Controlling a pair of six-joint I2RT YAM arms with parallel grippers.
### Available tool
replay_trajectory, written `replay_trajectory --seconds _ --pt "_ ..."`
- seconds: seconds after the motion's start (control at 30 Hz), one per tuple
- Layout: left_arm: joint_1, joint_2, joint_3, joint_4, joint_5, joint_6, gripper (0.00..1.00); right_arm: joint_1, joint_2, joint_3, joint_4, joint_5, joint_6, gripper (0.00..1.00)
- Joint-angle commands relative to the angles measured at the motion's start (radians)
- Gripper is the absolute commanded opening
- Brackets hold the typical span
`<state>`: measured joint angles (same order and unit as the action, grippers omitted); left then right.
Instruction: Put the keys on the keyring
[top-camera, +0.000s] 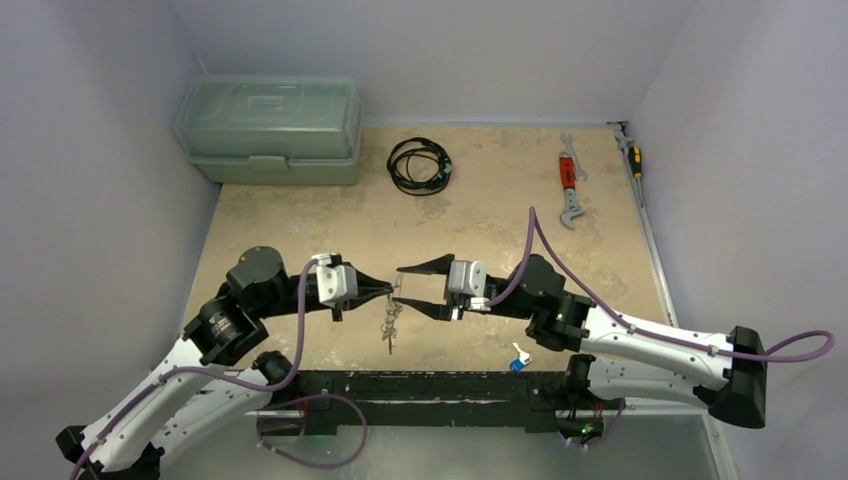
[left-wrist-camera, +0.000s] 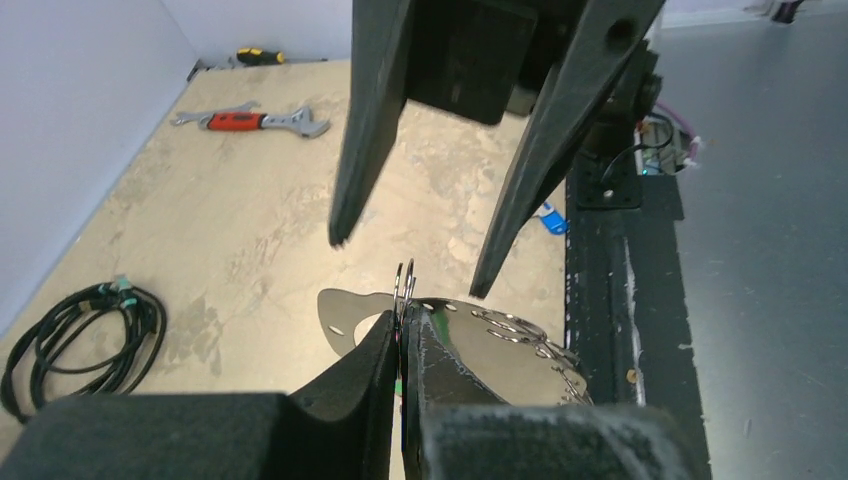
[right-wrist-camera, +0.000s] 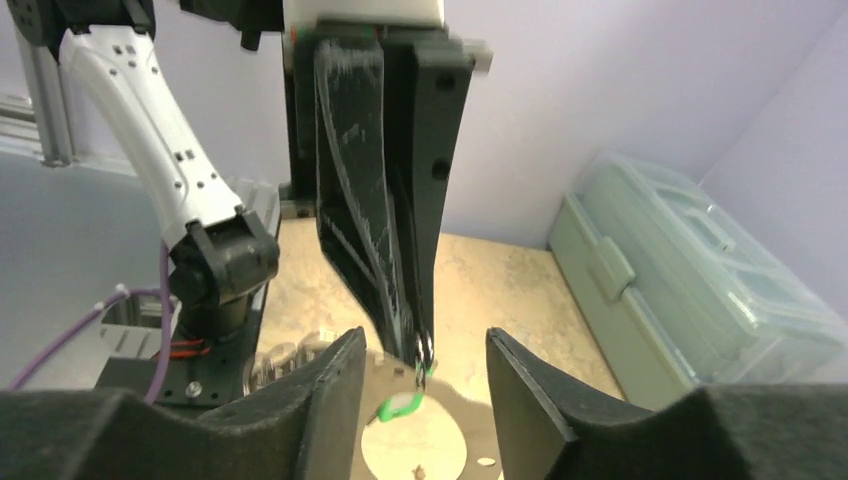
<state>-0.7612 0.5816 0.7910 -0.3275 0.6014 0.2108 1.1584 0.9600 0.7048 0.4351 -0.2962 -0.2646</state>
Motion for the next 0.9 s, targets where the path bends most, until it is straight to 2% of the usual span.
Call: replay_trajectory --seconds 0.0,0.13,0.27,0.37,0.6,0.87 --pt "0.000 0.017 0.054 -0.041 -0.074 0.042 0.00 0.007 -0.007 0.117 -0.145 0.100 -0.076 0.55" --pt "-0.002 0.039 0.055 -0.057 -0.112 0.047 0.00 0.007 0.028 0.205 -0.320 0.167 -0.107 0.59" --pt "-0.002 0.068 0.053 -0.053 -0.134 0.044 0.00 0.007 0.110 0.323 -0.545 0.235 -0.133 0.57" --pt "-0.001 0.090 0.051 -0.059 -0.160 0.044 0.00 0.008 0.153 0.377 -0.641 0.240 -0.141 0.54" --pt "-0.002 0.084 0.042 -0.063 -0.192 0.036 0.00 0.007 0.156 0.366 -0.630 0.201 -0.138 0.41" --pt "-0.001 0.100 0.034 -0.051 -0.162 0.024 0.00 0.007 0.182 0.366 -0.611 0.168 -0.142 0.38"
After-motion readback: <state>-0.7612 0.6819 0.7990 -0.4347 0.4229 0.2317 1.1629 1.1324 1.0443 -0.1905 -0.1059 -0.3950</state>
